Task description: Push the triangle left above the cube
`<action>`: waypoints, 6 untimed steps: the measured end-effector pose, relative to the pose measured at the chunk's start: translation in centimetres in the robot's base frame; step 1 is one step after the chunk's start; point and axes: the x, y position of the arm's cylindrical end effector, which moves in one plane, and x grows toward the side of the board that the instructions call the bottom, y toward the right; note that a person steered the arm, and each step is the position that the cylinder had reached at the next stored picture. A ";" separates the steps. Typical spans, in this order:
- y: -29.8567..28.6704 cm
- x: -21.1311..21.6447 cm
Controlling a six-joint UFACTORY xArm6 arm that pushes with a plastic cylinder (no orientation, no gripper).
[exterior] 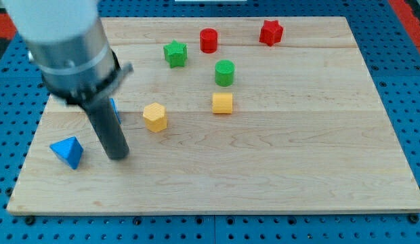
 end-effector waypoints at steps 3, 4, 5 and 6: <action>-12.7 -7.9; -13.5 -8.9; -15.1 -4.4; -17.6 -5.3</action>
